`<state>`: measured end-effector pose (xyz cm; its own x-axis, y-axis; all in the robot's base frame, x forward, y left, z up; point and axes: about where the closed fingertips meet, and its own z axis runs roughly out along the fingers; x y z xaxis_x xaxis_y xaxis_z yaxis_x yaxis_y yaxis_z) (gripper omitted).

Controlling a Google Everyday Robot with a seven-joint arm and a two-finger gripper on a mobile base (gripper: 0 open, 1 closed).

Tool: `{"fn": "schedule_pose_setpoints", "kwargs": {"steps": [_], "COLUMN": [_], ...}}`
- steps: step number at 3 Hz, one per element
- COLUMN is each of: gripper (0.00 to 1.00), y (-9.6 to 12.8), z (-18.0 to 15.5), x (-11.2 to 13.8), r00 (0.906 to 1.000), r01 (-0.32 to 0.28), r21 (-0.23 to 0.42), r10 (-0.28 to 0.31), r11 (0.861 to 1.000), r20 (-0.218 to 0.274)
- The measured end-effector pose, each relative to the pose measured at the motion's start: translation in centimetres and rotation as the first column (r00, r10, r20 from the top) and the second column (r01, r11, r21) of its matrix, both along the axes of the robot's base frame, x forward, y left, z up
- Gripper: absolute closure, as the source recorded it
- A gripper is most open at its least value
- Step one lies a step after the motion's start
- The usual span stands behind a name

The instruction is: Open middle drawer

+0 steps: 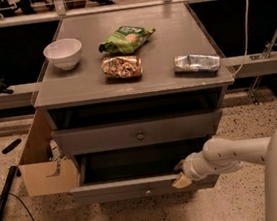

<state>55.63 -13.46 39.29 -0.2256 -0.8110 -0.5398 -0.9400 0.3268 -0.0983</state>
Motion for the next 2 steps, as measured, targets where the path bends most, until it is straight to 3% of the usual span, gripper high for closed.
{"fn": "schedule_pose_setpoints", "kwargs": {"steps": [1, 2], "gripper": [0.30, 0.29], "y": [0.00, 0.01], "z": [0.00, -0.01], "x": [0.00, -0.01], "r00": [1.0000, 1.0000], "r01": [0.000, 0.000], "r21": [0.000, 0.000], "r10": [0.000, 0.000], "r11": [1.000, 1.000], "r20": [0.000, 0.000]}}
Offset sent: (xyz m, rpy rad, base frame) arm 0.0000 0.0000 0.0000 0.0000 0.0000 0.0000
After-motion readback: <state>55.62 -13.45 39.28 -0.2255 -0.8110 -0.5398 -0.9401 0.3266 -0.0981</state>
